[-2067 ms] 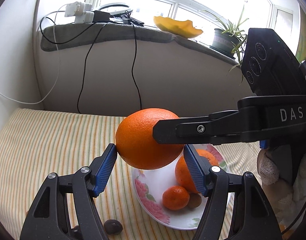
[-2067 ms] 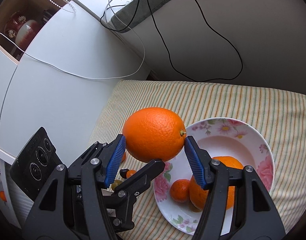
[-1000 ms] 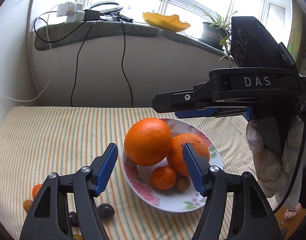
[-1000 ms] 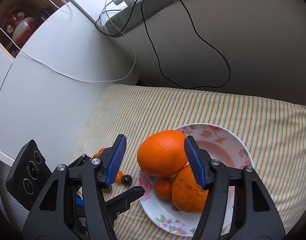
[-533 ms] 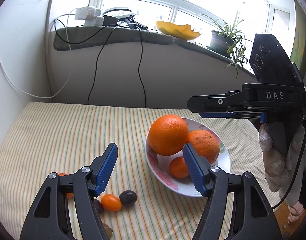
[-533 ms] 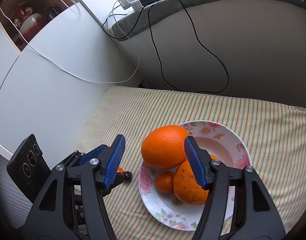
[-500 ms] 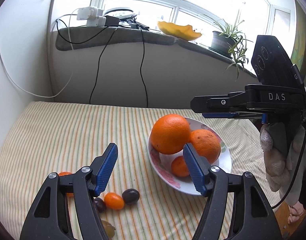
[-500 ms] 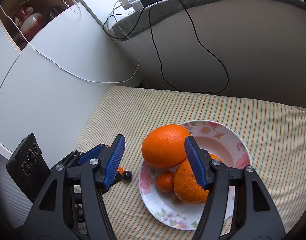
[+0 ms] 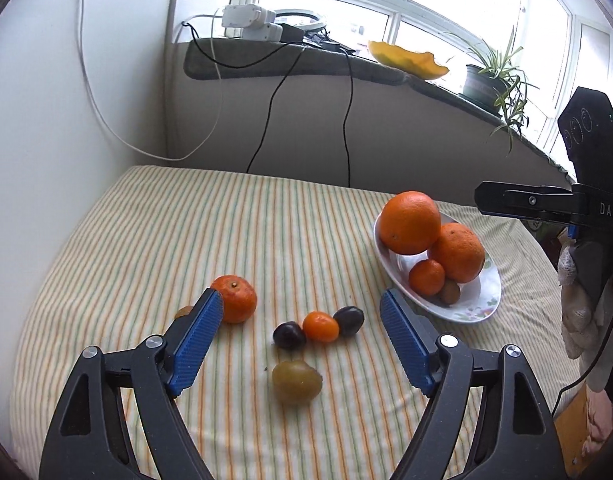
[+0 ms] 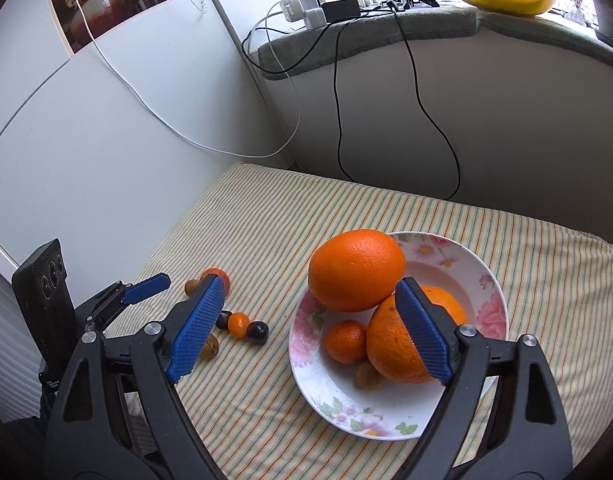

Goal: Organize fruits
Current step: 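Move the right tool to the olive-green kiwi on the cloth, then close the right gripper on the kiwi and lift it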

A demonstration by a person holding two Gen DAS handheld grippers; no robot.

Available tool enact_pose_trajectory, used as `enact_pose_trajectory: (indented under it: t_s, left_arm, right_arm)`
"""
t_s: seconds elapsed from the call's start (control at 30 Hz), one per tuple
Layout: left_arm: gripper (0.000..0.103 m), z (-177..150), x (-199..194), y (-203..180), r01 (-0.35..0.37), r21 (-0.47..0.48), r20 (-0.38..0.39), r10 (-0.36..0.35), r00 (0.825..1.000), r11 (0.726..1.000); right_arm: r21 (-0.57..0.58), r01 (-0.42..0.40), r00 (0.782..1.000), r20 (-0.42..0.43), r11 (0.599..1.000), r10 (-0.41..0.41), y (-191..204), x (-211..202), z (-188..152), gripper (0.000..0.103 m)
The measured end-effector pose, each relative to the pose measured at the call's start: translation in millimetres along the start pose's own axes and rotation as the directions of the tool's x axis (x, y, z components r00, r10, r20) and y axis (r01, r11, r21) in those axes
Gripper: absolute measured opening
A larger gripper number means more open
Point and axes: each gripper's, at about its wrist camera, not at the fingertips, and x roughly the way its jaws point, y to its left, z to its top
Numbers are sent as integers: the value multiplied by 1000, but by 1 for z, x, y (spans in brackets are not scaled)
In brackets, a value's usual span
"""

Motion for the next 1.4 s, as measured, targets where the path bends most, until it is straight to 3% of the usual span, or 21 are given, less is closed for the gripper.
enact_pose_trajectory:
  t_s: [0.3, 0.53, 0.7, 1.07, 1.4]
  left_arm:
    - [81, -26, -23, 22, -62, -23, -4, 62, 998, 998]
    - [78, -32, -26, 45, -56, -98, 0, 57, 998, 994]
    - [59, -33, -17, 58, -34, -125, -21, 31, 999, 992]
    - [44, -26, 8, 74, -15, -118, -69, 6, 998, 993]
    - [40, -20, 26, 81, -1, -114, -95, -10, 995, 994]
  right_arm:
    - [-100, -36, 999, 3, 994, 37, 37, -2, -21, 89]
    - [-195, -45, 999, 8, 980, 47, 69, 7, -42, 89]
    - [-248, -53, 999, -17, 967, 50, 88, 20, -58, 89]
    - [-275, -101, 988, -139, 956, 64, 118, 68, -78, 65]
    - [-234, -89, 980, -192, 968, 44, 117, 103, -79, 54]
